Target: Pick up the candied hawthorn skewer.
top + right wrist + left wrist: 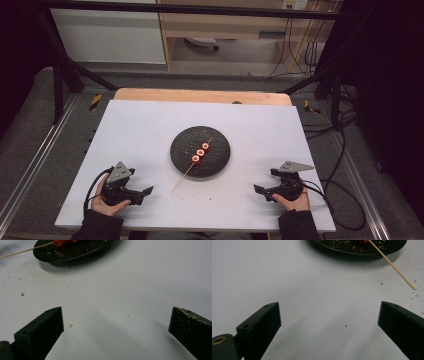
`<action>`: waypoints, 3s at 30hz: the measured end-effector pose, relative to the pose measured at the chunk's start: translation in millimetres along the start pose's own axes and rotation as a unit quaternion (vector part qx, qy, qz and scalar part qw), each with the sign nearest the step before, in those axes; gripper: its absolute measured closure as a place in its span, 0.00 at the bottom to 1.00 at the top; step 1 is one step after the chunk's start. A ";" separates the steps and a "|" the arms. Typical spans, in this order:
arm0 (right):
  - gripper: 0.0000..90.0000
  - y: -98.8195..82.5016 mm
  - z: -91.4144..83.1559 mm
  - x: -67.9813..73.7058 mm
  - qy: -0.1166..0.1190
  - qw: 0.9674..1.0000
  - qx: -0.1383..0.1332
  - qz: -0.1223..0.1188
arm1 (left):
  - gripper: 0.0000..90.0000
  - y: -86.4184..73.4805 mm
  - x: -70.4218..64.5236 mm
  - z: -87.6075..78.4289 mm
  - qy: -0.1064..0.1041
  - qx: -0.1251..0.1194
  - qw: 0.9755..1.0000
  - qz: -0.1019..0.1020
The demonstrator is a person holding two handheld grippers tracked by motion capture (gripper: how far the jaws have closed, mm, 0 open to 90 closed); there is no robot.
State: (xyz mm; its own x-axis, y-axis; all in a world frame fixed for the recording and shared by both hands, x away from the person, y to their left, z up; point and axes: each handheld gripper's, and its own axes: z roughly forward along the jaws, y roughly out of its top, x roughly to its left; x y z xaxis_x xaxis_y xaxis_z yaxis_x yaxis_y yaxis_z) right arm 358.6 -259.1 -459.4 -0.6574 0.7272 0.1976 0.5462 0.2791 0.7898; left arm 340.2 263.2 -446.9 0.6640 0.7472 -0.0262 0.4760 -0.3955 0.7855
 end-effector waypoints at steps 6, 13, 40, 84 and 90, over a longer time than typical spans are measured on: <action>0.01 -0.2 -1.0 0.8 0.000 1.000 -0.003 0.000 | 0.05 0.5 -2.5 0.5 0.001 0.001 1.000 0.006; 0.01 -0.1 -1.1 0.9 -0.001 1.000 -0.003 0.000 | 0.05 2.4 -5.1 2.0 -0.002 0.004 1.000 0.011; 0.01 -0.2 -0.8 0.9 -0.004 1.000 -0.001 -0.003 | 0.06 28.2 -17.9 4.8 0.006 -0.001 1.000 0.014; 0.01 -0.9 0.7 1.1 -0.001 1.000 0.006 -0.007 | 0.48 111.1 -71.6 85.8 0.012 0.090 0.996 0.021; 0.01 -0.9 0.8 1.1 -0.001 1.000 0.007 -0.007 | 0.65 111.3 -73.2 96.2 0.005 0.111 0.994 0.022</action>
State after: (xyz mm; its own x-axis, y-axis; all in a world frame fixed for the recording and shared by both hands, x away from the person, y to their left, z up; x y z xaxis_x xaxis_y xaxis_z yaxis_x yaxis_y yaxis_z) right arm 357.8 -258.1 -460.4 -0.6644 0.7240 0.1853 0.5436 0.2981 0.7846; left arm 400.0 113.1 -417.0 0.6818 0.7314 0.0110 0.5629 -0.5343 0.6306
